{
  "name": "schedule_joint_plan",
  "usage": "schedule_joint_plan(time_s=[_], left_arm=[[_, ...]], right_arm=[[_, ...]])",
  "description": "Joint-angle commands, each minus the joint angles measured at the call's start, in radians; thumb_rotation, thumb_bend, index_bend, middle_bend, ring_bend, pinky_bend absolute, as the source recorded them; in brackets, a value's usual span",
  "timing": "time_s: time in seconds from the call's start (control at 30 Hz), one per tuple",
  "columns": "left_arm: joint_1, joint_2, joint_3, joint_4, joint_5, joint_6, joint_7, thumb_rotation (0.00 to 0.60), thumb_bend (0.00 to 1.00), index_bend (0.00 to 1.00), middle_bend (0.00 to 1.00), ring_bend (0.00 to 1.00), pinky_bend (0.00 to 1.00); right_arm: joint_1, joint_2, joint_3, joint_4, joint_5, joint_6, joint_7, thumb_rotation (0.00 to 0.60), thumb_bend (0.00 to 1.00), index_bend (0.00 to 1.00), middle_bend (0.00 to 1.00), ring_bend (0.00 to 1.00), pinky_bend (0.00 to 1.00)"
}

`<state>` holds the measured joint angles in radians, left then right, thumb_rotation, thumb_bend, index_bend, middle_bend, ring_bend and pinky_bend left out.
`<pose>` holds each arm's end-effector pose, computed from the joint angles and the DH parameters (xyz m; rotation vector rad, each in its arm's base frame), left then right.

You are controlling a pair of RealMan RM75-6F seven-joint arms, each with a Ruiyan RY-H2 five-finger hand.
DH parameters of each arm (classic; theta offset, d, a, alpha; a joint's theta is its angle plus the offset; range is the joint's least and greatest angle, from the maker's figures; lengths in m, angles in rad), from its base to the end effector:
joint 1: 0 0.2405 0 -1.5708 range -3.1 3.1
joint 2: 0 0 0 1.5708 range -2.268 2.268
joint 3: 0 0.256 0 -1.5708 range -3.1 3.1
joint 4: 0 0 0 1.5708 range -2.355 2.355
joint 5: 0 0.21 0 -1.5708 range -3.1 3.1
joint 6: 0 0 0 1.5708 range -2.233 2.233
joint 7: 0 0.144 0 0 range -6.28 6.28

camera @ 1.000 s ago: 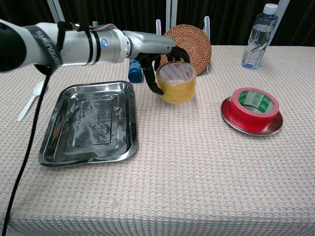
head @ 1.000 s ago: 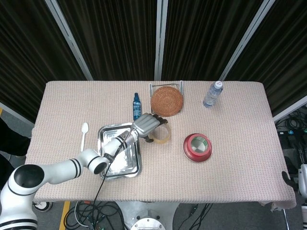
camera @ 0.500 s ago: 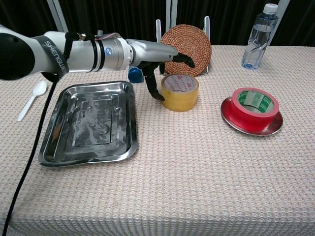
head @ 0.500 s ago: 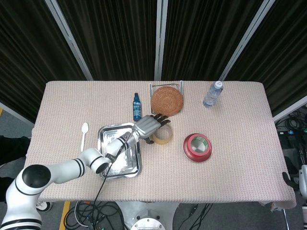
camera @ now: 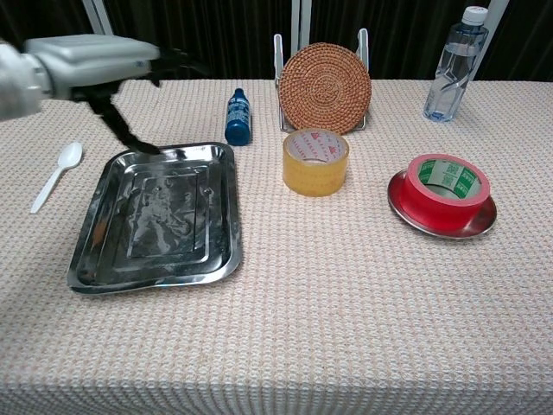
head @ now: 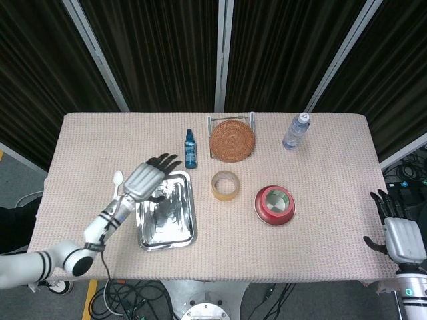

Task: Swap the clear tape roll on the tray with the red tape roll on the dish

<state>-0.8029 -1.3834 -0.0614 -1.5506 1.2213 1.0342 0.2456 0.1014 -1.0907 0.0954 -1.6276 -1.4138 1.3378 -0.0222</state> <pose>-0.1472 0.3445 0.0269 -1.9550 -0.7847 -0.9559 -0.3223 -0.1946 0.1586 1.3850 -0.9836 0.7992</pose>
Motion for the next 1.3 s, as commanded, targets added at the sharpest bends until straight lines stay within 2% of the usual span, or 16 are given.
schedule_joint_plan(time_s=[0.03,0.27,0.4,0.53,0.73,1.0,1.1,1.17,1.3], left_arm=[[0.258,0.111,0.128,-0.158,0.061,0.302,0.054,0.6,0.12,0.07,0.03,0.02,0.2],[0.42,0.108,0.18,-0.152,0.171,0.484,-0.012,0.6,0.11,0.07,0.05,0.02,0.2],[0.47,0.111,0.188,-0.144,0.195,0.518,0.009,0.6,0.11,0.07,0.06,0.02,0.2],[0.499,0.11,0.181,-0.143,0.205,0.523,0.003,0.6,0.11,0.07,0.06,0.02,0.19],[0.53,0.102,0.164,-0.102,0.228,0.525,-0.03,0.6,0.11,0.07,0.06,0.02,0.18],[0.554,0.092,0.143,-0.067,0.253,0.513,-0.069,0.6,0.11,0.07,0.06,0.02,0.17],[0.561,0.093,0.134,-0.059,0.26,0.512,-0.069,0.6,0.11,0.07,0.06,0.02,0.17],[0.566,0.093,0.127,-0.052,0.258,0.505,-0.076,0.6,0.11,0.07,0.06,0.02,0.17],[0.572,0.095,0.119,-0.041,0.258,0.49,-0.087,0.6,0.11,0.07,0.06,0.02,0.17]], right_arm=[[0.088,0.002,0.027,-0.065,-0.001,-0.088,-0.106,0.6,0.06,0.0,0.0,0.0,0.0],[0.248,-0.057,0.071,-0.095,0.096,-0.283,-0.259,0.6,0.04,0.0,0.0,0.0,0.0],[0.342,-0.106,0.087,-0.096,0.176,-0.39,-0.345,0.6,0.03,0.0,0.0,0.0,0.0],[0.409,-0.154,0.092,-0.089,0.249,-0.442,-0.424,0.6,0.03,0.0,0.0,0.0,0.0],[0.479,-0.221,0.078,-0.068,0.352,-0.472,-0.517,0.6,0.03,0.0,0.0,0.0,0.0],[0.536,-0.279,0.056,-0.044,0.464,-0.47,-0.578,0.6,0.04,0.0,0.0,0.0,0.0],[0.552,-0.293,0.047,-0.041,0.495,-0.462,-0.592,0.6,0.07,0.0,0.04,0.0,0.01],[0.555,-0.3,0.042,-0.041,0.496,-0.443,-0.595,0.6,0.09,0.0,0.09,0.03,0.06],[0.557,-0.31,0.034,-0.043,0.49,-0.407,-0.595,0.6,0.11,0.03,0.18,0.16,0.18]])
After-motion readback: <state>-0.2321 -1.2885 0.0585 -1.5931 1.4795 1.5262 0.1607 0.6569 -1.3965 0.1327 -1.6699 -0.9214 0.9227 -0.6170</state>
